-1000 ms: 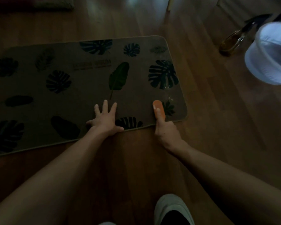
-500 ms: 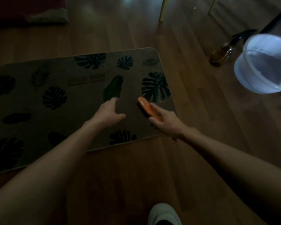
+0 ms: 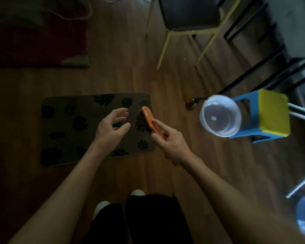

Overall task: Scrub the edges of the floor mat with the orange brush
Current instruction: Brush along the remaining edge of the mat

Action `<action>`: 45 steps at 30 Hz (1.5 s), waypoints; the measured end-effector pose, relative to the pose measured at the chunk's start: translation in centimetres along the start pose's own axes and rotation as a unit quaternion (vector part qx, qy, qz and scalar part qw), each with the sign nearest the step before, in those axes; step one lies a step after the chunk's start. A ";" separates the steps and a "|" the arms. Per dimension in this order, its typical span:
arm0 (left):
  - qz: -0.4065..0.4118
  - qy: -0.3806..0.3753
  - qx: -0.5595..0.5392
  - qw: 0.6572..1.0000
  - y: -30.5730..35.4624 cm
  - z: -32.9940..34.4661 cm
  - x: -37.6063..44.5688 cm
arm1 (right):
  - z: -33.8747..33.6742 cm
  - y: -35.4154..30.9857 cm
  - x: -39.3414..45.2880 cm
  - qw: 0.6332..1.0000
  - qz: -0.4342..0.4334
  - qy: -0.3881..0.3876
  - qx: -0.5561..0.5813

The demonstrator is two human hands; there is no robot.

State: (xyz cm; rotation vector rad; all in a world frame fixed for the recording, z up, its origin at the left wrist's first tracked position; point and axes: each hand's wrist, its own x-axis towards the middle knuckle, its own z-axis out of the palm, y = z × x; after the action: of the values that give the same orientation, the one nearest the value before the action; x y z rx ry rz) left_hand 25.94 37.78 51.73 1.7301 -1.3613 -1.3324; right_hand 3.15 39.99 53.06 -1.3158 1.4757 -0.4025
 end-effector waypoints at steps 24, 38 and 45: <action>-0.208 0.395 -0.217 0.868 14.6 11.6 -5.3 | -17.7 -9.6 10.2 0.941 0.010 -0.323 -0.097; -0.296 0.300 -0.097 0.901 -17.3 31.1 5.5 | -4.0 24.1 28.3 0.814 -0.176 -0.455 -0.316; -0.400 0.221 0.126 0.880 -33.4 38.9 12.5 | 0.7 38.1 37.3 0.756 -0.329 -0.446 -0.349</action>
State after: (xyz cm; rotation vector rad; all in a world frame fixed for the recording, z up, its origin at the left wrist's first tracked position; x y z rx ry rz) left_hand 2.38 42.54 4.79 2.7427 -0.5666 -1.0281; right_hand -8.83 20.72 4.81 -2.1991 0.2678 0.3969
